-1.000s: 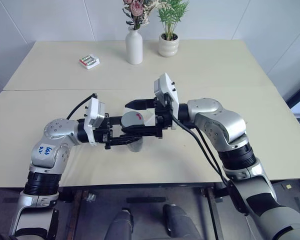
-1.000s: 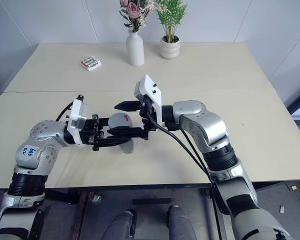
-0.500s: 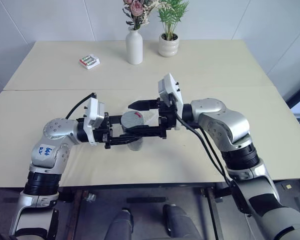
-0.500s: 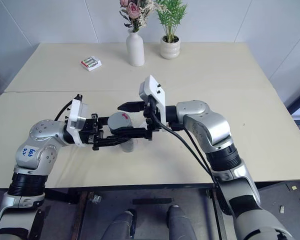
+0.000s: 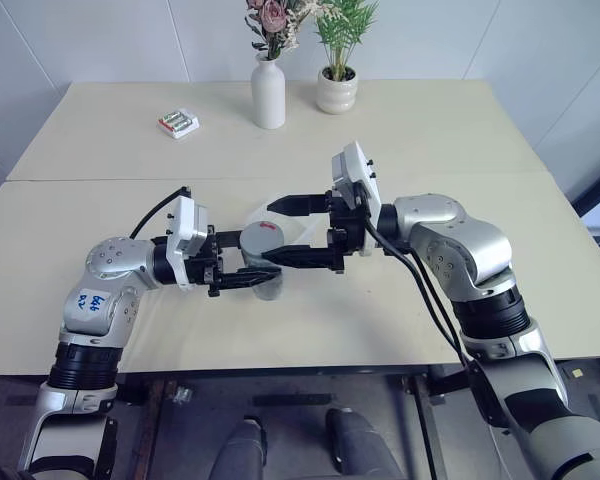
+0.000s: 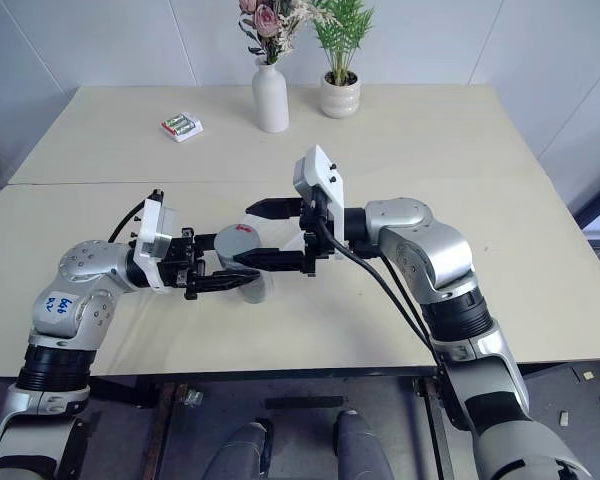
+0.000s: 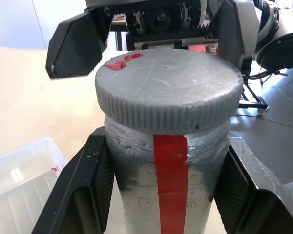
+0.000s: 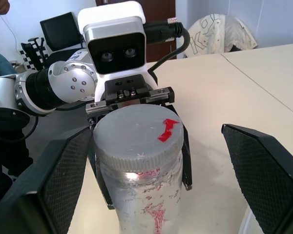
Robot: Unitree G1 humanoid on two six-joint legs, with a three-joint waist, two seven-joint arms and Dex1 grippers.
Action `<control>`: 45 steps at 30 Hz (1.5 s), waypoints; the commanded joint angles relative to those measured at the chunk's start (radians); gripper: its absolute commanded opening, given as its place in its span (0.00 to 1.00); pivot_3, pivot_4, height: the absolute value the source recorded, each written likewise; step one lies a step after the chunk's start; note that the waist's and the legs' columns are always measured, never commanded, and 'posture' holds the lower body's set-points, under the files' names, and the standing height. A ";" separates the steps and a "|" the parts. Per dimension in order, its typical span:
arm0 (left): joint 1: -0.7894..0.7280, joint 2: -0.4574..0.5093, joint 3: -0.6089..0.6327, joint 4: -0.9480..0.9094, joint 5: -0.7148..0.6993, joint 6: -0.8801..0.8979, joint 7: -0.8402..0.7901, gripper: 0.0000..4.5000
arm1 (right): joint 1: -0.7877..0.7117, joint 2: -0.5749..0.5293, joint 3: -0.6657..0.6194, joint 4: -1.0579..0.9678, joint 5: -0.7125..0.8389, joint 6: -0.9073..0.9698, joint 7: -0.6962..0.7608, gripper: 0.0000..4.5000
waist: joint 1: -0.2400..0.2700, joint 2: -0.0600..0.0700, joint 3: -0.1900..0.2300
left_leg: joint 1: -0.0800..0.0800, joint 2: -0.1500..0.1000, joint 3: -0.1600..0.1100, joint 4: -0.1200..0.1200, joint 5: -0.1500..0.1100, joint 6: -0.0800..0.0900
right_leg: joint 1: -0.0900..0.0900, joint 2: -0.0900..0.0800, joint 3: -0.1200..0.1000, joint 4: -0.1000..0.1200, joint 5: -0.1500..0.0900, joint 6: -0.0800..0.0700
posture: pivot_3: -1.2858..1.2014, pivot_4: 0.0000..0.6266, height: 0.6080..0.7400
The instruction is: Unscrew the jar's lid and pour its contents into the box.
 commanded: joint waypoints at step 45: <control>-0.001 0.009 0.006 -0.031 -0.013 -0.009 -0.017 0.52 | 0.023 0.045 -0.025 -0.120 0.091 0.070 -0.061 0.99 | 0.000 0.000 0.000 | 0.000 0.000 0.000 0.000 0.000 0.000 | 0.000 0.000 0.000 0.001 0.000 0.000 | 0.52 0.24 1.00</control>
